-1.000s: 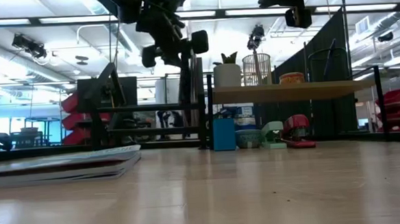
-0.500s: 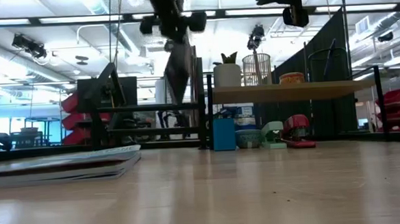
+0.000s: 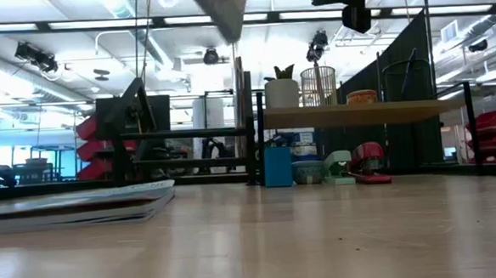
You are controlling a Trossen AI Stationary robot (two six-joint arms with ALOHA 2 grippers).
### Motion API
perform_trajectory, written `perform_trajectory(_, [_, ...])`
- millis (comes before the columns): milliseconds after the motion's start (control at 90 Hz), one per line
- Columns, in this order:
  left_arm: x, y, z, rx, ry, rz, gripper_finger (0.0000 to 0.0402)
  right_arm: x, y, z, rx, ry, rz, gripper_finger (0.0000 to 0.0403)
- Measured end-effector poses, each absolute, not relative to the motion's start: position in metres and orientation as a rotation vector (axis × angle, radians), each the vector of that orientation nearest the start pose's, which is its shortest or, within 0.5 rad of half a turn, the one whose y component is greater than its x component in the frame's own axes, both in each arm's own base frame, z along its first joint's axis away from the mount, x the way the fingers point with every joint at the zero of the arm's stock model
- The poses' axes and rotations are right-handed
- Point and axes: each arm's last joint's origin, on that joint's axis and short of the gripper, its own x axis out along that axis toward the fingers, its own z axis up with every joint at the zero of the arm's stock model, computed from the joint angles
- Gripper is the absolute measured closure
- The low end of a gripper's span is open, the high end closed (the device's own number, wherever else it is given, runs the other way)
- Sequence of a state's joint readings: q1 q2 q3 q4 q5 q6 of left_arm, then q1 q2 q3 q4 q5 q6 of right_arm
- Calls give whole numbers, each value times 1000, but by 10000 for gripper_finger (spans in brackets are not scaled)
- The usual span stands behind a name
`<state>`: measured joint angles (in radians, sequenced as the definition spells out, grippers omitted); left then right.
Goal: Stock shelves
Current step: Remove the brown book from the black book shelf
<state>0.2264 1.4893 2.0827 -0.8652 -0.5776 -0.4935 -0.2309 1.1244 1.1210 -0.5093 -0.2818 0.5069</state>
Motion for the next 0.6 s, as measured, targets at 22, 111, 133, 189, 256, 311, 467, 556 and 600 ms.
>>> perform_trajectory(22, [243, 67, 527, -446, 91, 837, 400, 230, -47, 354, 620, 498, -80, 402])
perform_trajectory(111, [228, 44, 518, -555, 202, 811, 401, 229, -52, 354, 600, 491, -93, 402])
perform_trajectory(133, [226, 38, 514, -583, 232, 810, 401, 229, -53, 354, 597, 490, -98, 402])
perform_trajectory(189, [218, 24, 507, -657, 299, 815, 401, 228, -57, 354, 597, 485, -111, 401])
perform_trajectory(256, [210, 9, 498, -727, 367, 822, 401, 227, -61, 354, 599, 480, -128, 402])
perform_trajectory(311, [205, -3, 489, -776, 417, 827, 401, 226, -64, 354, 600, 475, -142, 402])
perform_trajectory(467, [190, -34, 457, -933, 498, 811, 401, 224, -73, 356, 614, 448, -175, 401])
perform_trajectory(556, [180, -46, 433, -1061, 461, 778, 401, 223, -76, 356, 621, 433, -188, 402])
perform_trajectory(600, [174, -50, 420, -1117, 417, 750, 401, 223, -77, 357, 622, 429, -190, 402])
